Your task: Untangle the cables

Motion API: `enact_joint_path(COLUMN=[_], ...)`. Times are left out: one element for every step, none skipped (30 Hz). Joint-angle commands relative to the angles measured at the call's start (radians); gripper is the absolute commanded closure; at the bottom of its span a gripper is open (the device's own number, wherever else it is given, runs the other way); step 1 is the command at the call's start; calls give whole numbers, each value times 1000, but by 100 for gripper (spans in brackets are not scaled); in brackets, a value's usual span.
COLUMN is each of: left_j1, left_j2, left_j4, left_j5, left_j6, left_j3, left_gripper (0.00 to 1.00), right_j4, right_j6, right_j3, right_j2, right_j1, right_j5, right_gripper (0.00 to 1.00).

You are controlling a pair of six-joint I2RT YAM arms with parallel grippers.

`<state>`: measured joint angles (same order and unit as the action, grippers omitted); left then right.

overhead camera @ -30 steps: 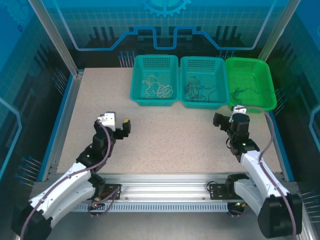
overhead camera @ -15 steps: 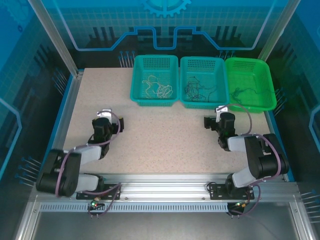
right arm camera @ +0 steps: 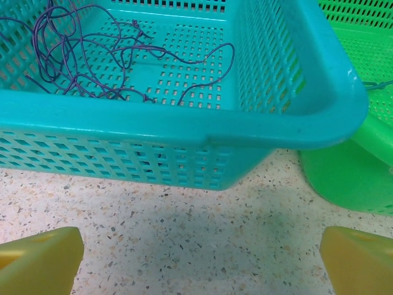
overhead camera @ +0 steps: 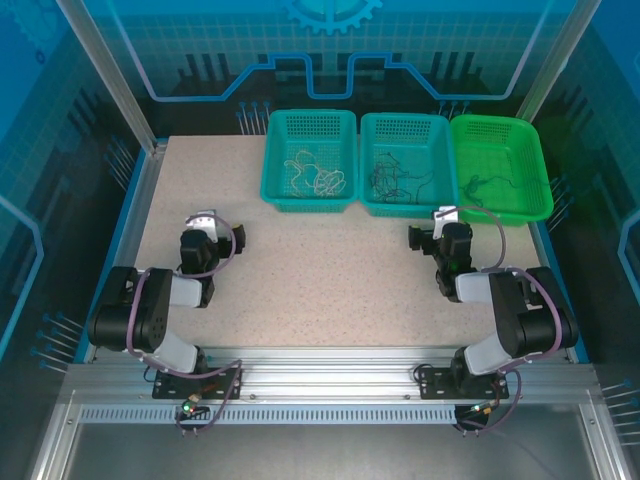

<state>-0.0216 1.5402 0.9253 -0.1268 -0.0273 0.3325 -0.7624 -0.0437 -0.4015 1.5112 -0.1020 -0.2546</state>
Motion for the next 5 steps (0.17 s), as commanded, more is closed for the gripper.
enact_joint_path(left_j1=[4, 3, 3, 3, 3], left_j2=[3, 3, 3, 5, 4], left_j4=[-2, -9, -23, -25, -29], left_j5=[61, 78, 94, 105, 115], left_j6=[-1, 6, 10, 15, 19], left_j3=[40, 45, 53, 54, 56], left_gripper=[1, 1, 1, 1, 1], right_j4=[-32, -33, -37, -42, -42], right_j6=[9, 10, 9, 11, 8], right_j3=[-11, -10, -6, -5, -4], right_j2=[-6, -6, -7, -7, -10], right_j1=[5, 5, 2, 0, -3], right_j5=[-12, -14, -17, -22, -37], right_gripper=[0, 0, 0, 0, 0])
